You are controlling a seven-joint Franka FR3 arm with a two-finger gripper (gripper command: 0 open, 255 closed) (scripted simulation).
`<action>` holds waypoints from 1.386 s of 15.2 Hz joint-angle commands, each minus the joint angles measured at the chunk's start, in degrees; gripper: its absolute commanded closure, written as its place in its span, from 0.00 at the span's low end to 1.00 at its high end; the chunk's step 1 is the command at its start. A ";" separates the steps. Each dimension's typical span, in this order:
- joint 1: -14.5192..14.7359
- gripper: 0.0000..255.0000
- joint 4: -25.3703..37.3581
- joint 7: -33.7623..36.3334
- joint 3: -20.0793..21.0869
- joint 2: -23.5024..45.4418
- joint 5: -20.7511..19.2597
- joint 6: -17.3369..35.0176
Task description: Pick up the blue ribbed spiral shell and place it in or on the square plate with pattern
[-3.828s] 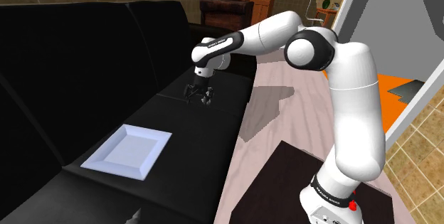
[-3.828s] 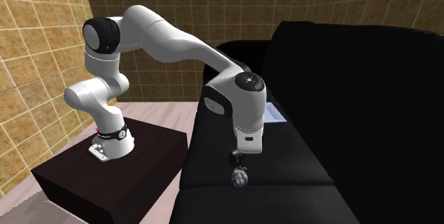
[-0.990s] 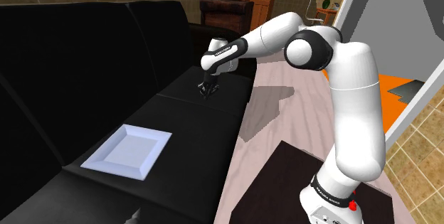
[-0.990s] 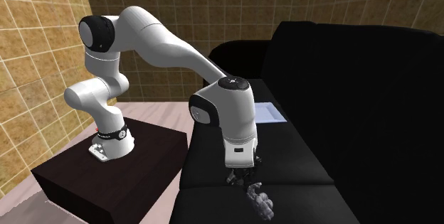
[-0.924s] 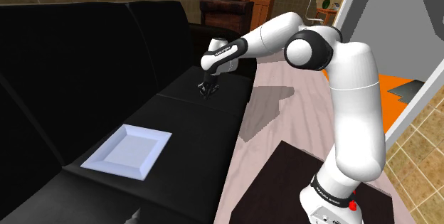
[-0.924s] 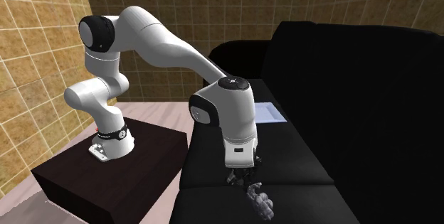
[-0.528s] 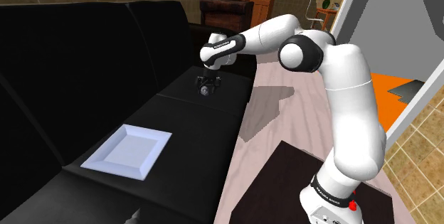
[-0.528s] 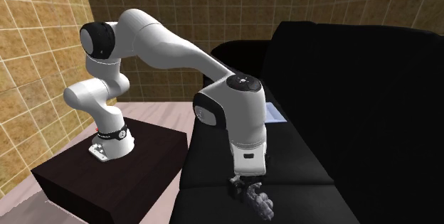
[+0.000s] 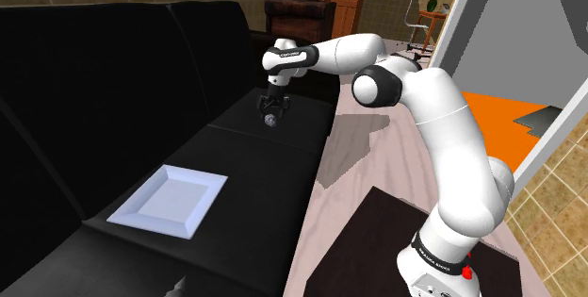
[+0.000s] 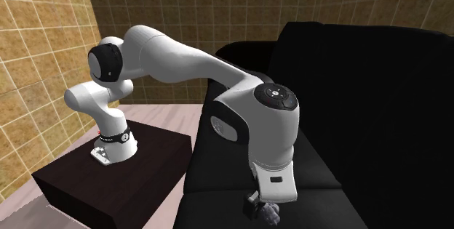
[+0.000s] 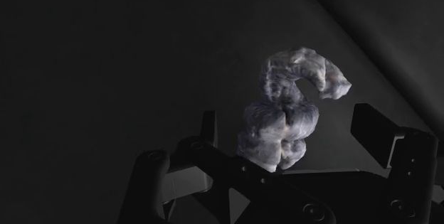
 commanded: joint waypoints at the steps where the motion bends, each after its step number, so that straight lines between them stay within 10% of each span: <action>1: 0.06 0.00 -0.34 -0.16 0.09 0.74 0.10 1.04; 10: 0.17 0.00 -0.95 -0.23 0.14 1.09 0.17 2.00; 11: 0.17 1.00 -0.95 -0.23 0.14 1.08 0.17 2.00; 21: 0.16 1.00 -0.64 -0.12 0.12 0.82 0.12 1.43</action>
